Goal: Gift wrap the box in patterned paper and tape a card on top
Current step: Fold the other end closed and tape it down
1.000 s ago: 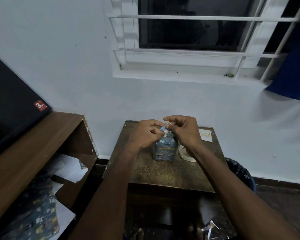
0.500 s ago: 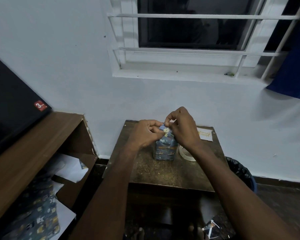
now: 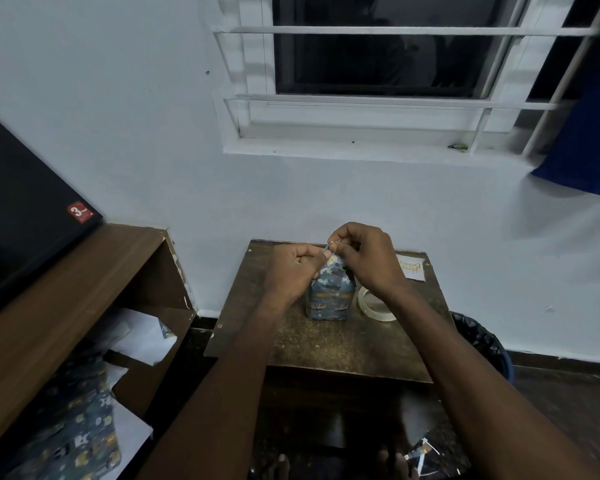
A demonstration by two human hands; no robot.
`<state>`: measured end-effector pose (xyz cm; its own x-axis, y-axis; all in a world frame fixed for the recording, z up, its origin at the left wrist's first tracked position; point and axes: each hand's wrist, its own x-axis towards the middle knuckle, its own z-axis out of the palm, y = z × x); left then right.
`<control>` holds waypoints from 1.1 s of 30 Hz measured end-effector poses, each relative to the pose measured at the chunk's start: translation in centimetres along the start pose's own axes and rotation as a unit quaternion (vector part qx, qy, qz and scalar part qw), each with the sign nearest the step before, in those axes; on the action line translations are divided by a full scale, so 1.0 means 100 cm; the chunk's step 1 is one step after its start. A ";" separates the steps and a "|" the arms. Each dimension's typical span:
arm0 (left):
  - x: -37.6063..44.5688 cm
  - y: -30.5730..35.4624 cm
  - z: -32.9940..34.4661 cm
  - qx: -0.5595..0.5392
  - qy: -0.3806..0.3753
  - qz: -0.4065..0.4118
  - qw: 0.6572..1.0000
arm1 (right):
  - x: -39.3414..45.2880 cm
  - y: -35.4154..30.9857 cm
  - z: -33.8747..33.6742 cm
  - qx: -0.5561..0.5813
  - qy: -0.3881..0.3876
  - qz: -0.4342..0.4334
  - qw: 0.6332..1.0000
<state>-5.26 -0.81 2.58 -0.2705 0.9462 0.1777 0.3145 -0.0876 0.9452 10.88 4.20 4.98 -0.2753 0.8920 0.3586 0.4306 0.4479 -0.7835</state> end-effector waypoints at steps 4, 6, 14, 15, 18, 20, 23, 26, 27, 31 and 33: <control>-0.002 0.001 0.000 0.018 0.025 0.019 0.999 | -0.001 0.002 -0.006 0.071 -0.023 0.023 0.997; -0.003 0.006 -0.004 0.010 0.028 0.034 0.999 | 0.000 0.004 -0.006 0.070 -0.020 0.033 0.997; -0.012 0.012 -0.028 0.089 -0.175 0.119 0.973 | 0.000 0.008 -0.004 0.048 -0.005 0.033 0.998; -0.010 0.009 -0.026 0.112 -0.170 0.133 0.970 | 0.000 0.008 -0.004 0.051 -0.007 0.033 0.998; -0.007 0.002 -0.024 0.150 -0.130 0.169 0.965 | 0.001 0.008 -0.004 0.076 -0.007 0.046 0.996; -0.006 0.000 -0.024 0.155 -0.115 0.182 0.964 | 0.001 0.009 -0.004 0.077 -0.001 0.045 0.996; -0.006 0.002 -0.024 0.150 -0.114 0.190 0.964 | 0.002 0.012 -0.003 0.055 0.009 0.033 0.998; -0.005 0.003 -0.025 0.128 -0.107 0.197 0.966 | 0.002 0.011 -0.004 0.038 0.008 0.016 0.999; -0.006 0.004 -0.025 0.123 -0.104 0.196 0.967 | 0.002 0.011 -0.004 0.035 0.008 0.013 0.999; -0.009 0.011 -0.024 0.122 -0.088 0.188 0.971 | 0.001 0.010 -0.002 0.063 -0.005 0.022 0.998; -0.010 0.015 -0.024 0.129 -0.087 0.174 0.972 | 0.001 0.011 -0.002 0.063 -0.012 0.012 0.998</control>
<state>-6.69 -2.61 4.43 0.0453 0.9136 0.4041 0.5840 -0.3524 0.7313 11.53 4.78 4.23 -0.2878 0.9000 0.3275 0.3255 0.4135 -0.8503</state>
